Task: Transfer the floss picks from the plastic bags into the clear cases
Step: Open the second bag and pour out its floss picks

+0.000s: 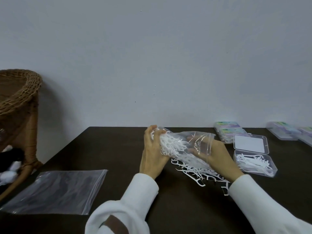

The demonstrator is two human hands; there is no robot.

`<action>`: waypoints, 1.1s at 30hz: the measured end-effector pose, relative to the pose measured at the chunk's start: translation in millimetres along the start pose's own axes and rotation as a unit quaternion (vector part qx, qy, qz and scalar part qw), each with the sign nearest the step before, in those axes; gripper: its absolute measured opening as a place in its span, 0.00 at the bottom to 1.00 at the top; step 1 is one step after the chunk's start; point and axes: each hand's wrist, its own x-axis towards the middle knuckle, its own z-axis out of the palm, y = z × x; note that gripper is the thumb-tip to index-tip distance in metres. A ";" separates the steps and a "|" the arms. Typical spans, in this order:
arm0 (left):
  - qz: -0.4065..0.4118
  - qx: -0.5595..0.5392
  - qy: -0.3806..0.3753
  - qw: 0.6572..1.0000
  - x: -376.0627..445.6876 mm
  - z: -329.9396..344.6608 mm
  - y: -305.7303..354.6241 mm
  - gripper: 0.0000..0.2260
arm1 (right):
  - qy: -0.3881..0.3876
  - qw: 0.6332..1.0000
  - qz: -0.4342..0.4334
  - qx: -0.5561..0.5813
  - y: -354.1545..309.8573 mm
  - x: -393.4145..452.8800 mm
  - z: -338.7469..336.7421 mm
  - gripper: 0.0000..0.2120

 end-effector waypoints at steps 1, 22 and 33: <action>0.007 0.000 0.000 1.000 -0.4 0.2 0.6 0.26 | -0.019 1.000 0.001 0.001 0.9 0.3 0.7 0.19; 0.050 0.062 0.039 0.996 -0.3 2.4 -4.3 0.36 | 0.050 0.993 0.036 0.100 5.2 0.8 -2.6 0.15; 0.053 0.065 0.026 0.996 -2.9 3.2 0.3 0.33 | -0.072 0.989 0.060 0.113 10.1 -1.9 10.3 0.13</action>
